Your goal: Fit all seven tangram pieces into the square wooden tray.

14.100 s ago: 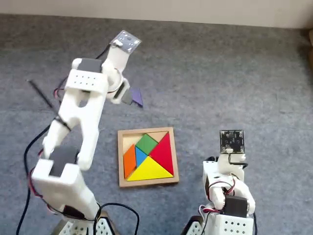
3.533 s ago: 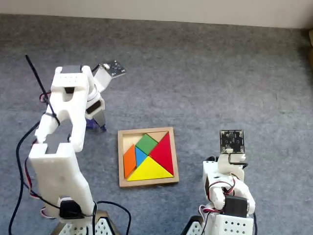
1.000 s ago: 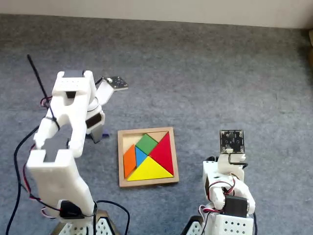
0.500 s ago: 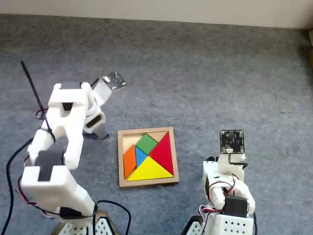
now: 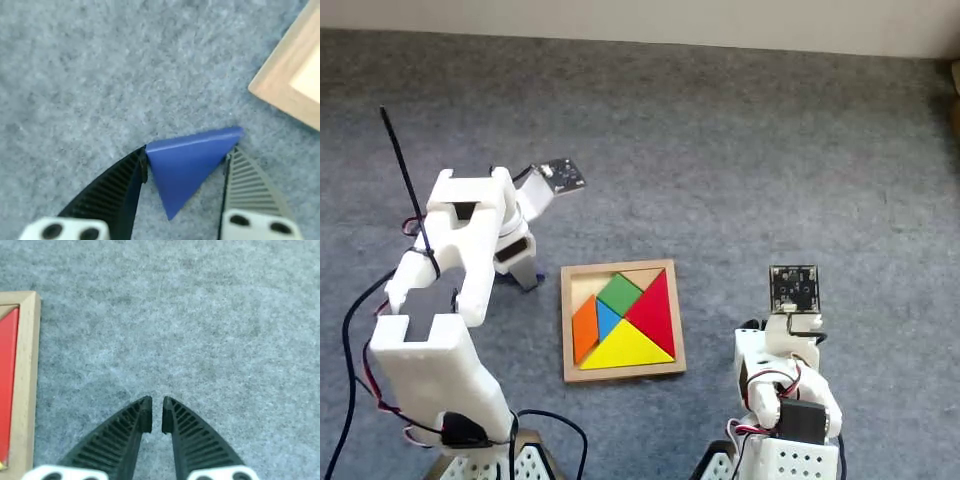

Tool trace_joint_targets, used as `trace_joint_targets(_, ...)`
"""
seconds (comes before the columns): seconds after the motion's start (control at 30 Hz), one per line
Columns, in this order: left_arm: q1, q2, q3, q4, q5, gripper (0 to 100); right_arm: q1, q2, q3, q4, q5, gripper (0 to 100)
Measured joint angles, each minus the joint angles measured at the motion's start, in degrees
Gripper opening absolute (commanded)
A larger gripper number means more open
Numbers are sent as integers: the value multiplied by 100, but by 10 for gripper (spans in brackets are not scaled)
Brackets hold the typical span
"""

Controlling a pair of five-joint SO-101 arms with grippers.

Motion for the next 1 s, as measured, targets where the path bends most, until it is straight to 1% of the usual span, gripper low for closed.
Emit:
trace_joint_targets(0.3,53,0,0,-26,-18,214,0,0,0,0,0,52)
trace_joint_targets(0.43,53,0,9,-237,-35,216,0,0,0,0,0,52)
trace_joint_targets(0.57,53,0,9,-281,-35,274,0,0,0,0,0,52)
trace_joint_targets(0.87,18,26,-97,-554,-44,274,0,0,0,0,0,52)
trace_joint_targets(1.0,105,26,-97,-668,-44,274,0,0,0,0,0,52)
